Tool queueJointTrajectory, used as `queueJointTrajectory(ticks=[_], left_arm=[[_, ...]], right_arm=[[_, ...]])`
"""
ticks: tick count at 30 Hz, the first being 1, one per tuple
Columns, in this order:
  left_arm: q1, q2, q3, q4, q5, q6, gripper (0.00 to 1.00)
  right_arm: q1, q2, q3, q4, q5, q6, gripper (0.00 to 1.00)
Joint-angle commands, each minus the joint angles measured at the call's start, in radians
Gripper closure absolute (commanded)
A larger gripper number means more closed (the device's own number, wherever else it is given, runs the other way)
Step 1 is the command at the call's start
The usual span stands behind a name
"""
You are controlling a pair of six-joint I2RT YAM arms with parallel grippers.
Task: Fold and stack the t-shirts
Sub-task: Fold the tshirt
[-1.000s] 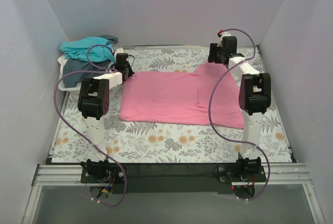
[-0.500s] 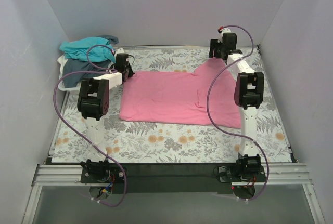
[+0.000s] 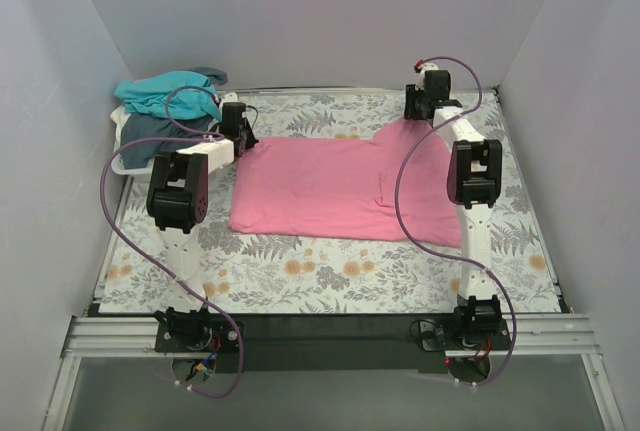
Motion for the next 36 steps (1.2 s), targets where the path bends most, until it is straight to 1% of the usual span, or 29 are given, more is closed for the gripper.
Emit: queueJointTrajectory(ticks=[1,3,4,5,8,11,12,14,15,16,18,20,22,23,26,29,30,33,34,36], left_arm=[[0.001,-0.087,-0.008,0.004,-0.004,0.009,1.0],[0.003,-0.089,-0.01,0.005,-0.004,0.01,1.0],[0.001,-0.089,-0.01,0.005,-0.004,0.01,1.0],[0.001,-0.092,-0.011,0.005,-0.004,0.01,1.0],[0.001,-0.092,-0.011,0.005,-0.005,0.01,1.0],[0.001,-0.099,-0.017,0.011,-0.005,0.006,1.0],[0.001,-0.104,-0.022,0.019,-0.005,0.004,1.0],[0.001,-0.113,-0.04,0.041,-0.007,0.003,1.0],[0.001,-0.115,-0.045,0.047,-0.007,0.003,1.0],[0.001,-0.112,-0.05,0.051,-0.007,0.003,1.0],[0.001,-0.106,-0.051,0.056,-0.016,0.003,1.0],[0.001,-0.103,-0.062,0.059,-0.02,-0.003,1.0],[0.001,-0.118,-0.082,0.076,-0.028,-0.017,1.0],[0.001,-0.126,-0.093,0.085,-0.028,-0.022,1.0],[0.001,-0.156,-0.139,0.119,-0.019,-0.042,1.0],[0.003,-0.191,-0.192,0.151,-0.004,-0.062,1.0],[0.001,-0.202,-0.209,0.169,0.001,-0.066,1.0],[0.003,-0.244,-0.273,0.2,0.007,-0.083,1.0],[0.001,-0.265,-0.307,0.208,0.009,-0.088,1.0],[0.001,-0.285,-0.336,0.223,0.016,-0.097,1.0]], right_arm=[[0.002,0.032,0.052,-0.005,-0.014,-0.012,0.64],[0.0,0.034,0.062,-0.008,-0.014,-0.013,0.7],[0.0,0.034,0.062,-0.008,-0.011,-0.013,0.77],[0.002,0.032,0.064,-0.008,-0.01,-0.013,0.81],[0.0,0.003,0.039,-0.002,-0.004,-0.009,0.86],[0.0,-0.078,-0.043,0.04,-0.013,0.003,0.91],[0.0,-0.137,-0.081,0.06,-0.018,0.014,0.92],[0.002,-0.207,-0.198,0.131,-0.036,0.029,0.96],[0.0,-0.278,-0.239,0.152,-0.042,0.036,0.96],[0.0,-0.314,-0.329,0.207,-0.051,0.052,0.97],[0.0,-0.413,-0.413,0.252,-0.064,0.068,0.97],[0.002,-0.471,-0.523,0.292,-0.074,0.083,0.99],[0.002,-0.541,-0.594,0.317,-0.076,0.092,0.99],[0.0,-0.561,-0.649,0.32,-0.076,0.1,0.99],[0.002,-0.626,-0.724,0.321,-0.074,0.115,0.99],[0.003,-0.702,-0.835,0.324,-0.068,0.125,0.99],[0.006,-0.74,-0.894,0.327,-0.07,0.131,0.99],[0.017,-0.804,-0.983,0.341,-0.061,0.131,0.99],[0.022,-0.845,-1.035,0.343,-0.048,0.132,0.99],[0.031,-0.903,-1.089,0.347,-0.045,0.134,0.99]])
